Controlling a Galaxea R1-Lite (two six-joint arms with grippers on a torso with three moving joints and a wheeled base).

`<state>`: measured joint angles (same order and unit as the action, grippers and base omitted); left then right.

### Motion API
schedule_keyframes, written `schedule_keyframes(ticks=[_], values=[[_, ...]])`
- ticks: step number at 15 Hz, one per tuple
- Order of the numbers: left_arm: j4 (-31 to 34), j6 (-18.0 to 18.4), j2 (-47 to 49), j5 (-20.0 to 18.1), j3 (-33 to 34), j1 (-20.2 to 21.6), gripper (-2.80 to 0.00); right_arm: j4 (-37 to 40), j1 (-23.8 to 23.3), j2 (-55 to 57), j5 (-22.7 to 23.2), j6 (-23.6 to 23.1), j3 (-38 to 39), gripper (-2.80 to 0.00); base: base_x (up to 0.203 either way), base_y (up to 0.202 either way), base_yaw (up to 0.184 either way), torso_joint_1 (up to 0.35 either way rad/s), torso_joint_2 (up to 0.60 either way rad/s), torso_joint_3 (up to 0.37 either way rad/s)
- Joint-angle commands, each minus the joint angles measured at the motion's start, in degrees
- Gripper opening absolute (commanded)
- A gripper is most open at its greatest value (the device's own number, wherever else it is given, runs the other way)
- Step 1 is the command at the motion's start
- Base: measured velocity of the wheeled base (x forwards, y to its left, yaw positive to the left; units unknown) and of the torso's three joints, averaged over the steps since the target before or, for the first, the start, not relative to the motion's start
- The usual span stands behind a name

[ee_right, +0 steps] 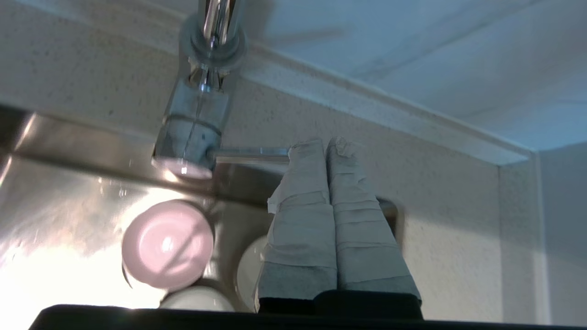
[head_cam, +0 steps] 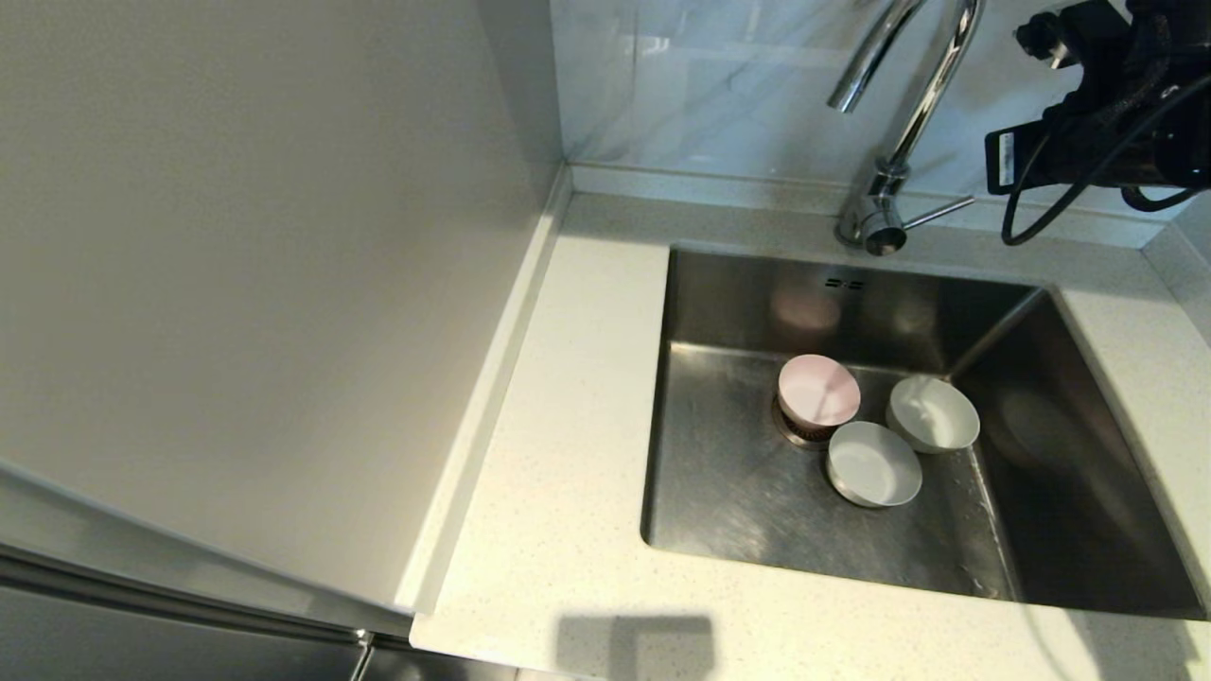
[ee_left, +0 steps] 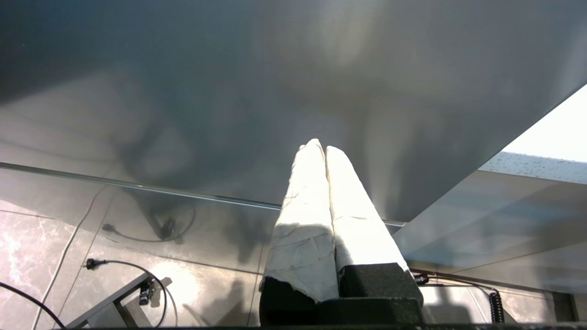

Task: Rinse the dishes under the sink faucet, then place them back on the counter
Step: Turn on the faucet

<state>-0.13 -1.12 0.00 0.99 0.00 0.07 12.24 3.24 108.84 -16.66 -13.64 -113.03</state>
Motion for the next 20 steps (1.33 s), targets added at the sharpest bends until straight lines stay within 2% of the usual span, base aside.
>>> schedule_keyframes(ticks=[1, 6, 13, 16, 20], values=[[0.0, 0.0, -0.2, 0.0, 0.0, 0.0, -2.80, -2.0, 0.0, 2.9, -0.1, -0.1, 0.0, -2.80, 0.000, 0.000, 0.000, 0.000, 0.00, 0.000], [0.0, 0.0, -0.2, 0.1, 0.0, 0.0, -2.80, -10.1, 0.7, 6.8, -0.4, 0.0, -0.2, -2.80, 0.000, 0.000, 0.000, 0.000, 0.00, 0.000], [0.0, 0.0, -0.2, 0.1, 0.0, 0.0, -2.80, -12.9, 1.3, 10.2, -0.9, -0.5, -0.5, -2.80, 0.000, 0.000, 0.000, 0.000, 0.00, 0.000], [0.0, 0.0, -0.2, 0.1, 0.0, 0.0, -2.80, -10.7, 1.2, 9.6, -1.5, -2.9, -0.4, -2.80, 0.000, 0.000, 0.000, 0.000, 0.00, 0.000], [0.0, -0.1, -0.2, 0.1, 0.0, 0.0, -2.80, 3.0, 1.2, 6.0, -1.2, -4.4, -0.4, -2.80, 0.000, 0.000, 0.000, 0.000, 0.00, 0.000]])
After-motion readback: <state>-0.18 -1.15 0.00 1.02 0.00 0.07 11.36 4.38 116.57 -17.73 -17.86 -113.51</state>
